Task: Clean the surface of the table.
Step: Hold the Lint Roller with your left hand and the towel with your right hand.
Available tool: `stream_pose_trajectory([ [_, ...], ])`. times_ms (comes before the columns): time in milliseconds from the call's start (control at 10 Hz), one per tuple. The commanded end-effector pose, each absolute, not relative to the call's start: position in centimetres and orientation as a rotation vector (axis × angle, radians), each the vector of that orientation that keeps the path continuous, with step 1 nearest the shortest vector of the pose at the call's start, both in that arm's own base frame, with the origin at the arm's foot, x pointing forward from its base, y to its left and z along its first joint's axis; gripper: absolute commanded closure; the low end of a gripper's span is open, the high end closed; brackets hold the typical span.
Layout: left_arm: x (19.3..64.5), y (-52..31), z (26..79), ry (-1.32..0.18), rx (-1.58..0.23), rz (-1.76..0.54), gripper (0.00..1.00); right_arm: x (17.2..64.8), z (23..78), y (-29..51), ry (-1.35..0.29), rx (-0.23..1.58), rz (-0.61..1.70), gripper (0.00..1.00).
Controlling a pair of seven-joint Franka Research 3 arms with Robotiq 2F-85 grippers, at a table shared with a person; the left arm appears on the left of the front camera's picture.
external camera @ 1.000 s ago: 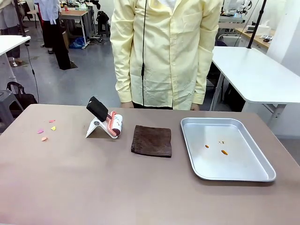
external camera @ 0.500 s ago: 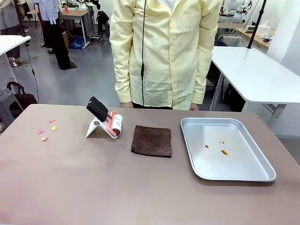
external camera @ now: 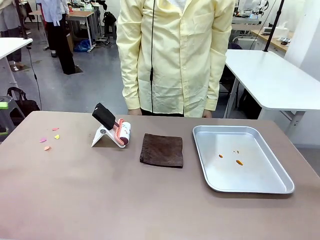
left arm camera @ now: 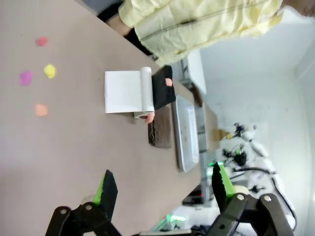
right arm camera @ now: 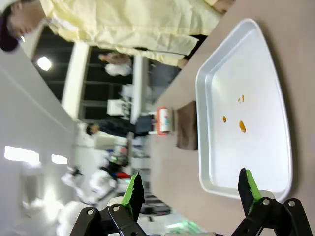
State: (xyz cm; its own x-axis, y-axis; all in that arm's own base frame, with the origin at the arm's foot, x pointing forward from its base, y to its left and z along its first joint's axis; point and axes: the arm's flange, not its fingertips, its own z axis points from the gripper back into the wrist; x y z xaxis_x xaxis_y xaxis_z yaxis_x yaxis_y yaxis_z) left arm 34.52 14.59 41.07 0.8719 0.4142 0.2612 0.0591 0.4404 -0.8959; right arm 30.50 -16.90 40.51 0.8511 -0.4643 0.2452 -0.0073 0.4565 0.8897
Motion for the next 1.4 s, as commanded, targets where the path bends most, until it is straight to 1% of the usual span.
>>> stream_pose_trajectory([
  [0, 37.8, 9.5, 45.8, -0.403, -0.943, 0.042, 0.00, 32.4, 44.0, -8.0, -0.516, 0.925, -0.168, 0.00],
  [300, 41.2, 1.3, 49.2, -0.312, -0.748, -0.164, 0.00, 34.7, 47.1, 3.7, -0.499, 0.728, 0.047, 0.00],
  [500, 42.7, -4.2, 49.9, -0.291, -0.637, -0.215, 0.00, 34.2, 47.7, 12.1, -0.461, 0.700, 0.145, 0.00],
  [600, 43.5, -6.5, 50.1, -0.277, -0.581, -0.232, 0.00, 33.9, 47.6, 16.1, -0.409, 0.684, 0.125, 0.00],
  [800, 46.0, -9.1, 49.5, -0.203, -0.547, -0.220, 0.00, 33.8, 45.9, 23.0, -0.195, 0.622, 0.073, 0.00],
  [900, 46.8, -9.4, 48.7, -0.173, -0.558, -0.203, 0.00, 34.3, 44.6, 25.2, -0.147, 0.600, 0.018, 0.00],
  [1000, 47.4, -9.5, 48.0, -0.128, -0.592, -0.232, 0.00, 34.6, 43.2, 26.7, -0.151, 0.587, 0.031, 0.00],
  [1100, 47.6, -9.2, 47.4, -0.118, -0.595, -0.223, 0.00, 35.0, 41.7, 27.8, -0.172, 0.576, 0.052, 0.00],
  [1300, 47.4, -8.1, 47.0, -0.122, -0.601, -0.214, 0.00, 36.7, 40.7, 27.7, -0.150, 0.564, 0.023, 0.00],
])
